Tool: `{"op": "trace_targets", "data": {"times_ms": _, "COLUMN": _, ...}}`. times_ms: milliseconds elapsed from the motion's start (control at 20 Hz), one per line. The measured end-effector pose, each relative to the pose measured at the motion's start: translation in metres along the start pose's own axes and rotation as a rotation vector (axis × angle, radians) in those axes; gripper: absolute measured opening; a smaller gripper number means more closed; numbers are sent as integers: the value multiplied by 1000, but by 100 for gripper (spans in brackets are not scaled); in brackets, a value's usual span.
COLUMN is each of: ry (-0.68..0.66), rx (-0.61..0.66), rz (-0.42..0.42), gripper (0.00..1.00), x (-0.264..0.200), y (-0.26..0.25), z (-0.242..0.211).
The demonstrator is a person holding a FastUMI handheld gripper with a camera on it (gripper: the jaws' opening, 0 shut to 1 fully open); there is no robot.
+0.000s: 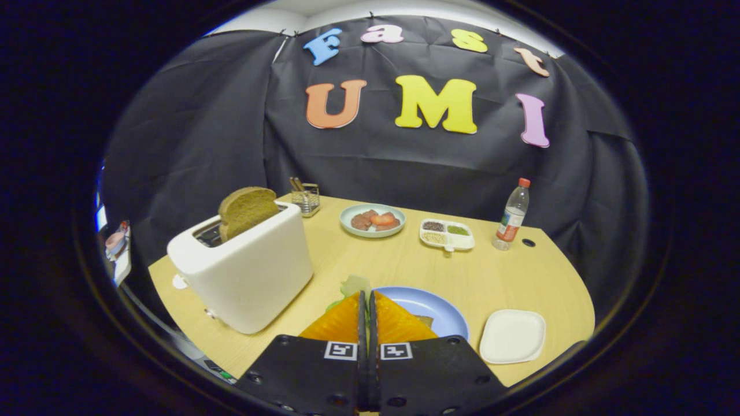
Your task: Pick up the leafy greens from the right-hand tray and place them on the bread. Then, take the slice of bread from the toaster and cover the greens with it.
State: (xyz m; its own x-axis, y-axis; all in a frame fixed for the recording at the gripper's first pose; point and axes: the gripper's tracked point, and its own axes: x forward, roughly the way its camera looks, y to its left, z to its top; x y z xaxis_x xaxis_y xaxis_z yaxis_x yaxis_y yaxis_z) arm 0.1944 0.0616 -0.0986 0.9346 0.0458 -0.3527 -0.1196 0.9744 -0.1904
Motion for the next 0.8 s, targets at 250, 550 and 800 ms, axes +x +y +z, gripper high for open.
{"op": "trace_targets", "data": {"times_ms": 250, "ry": 91, "rx": 67, "rz": -33, "gripper": 0, "x": 44, "y": -32, "z": -28}}
{"op": "trace_targets", "data": {"times_ms": 550, "ry": 129, "rx": 121, "rz": -73, "gripper": 0, "x": 60, "y": -59, "z": -45}}
{"op": "trace_targets", "data": {"times_ms": 800, "ry": 147, "rx": 143, "rz": -100, "gripper": 31, "x": 51, "y": -67, "z": -45}}
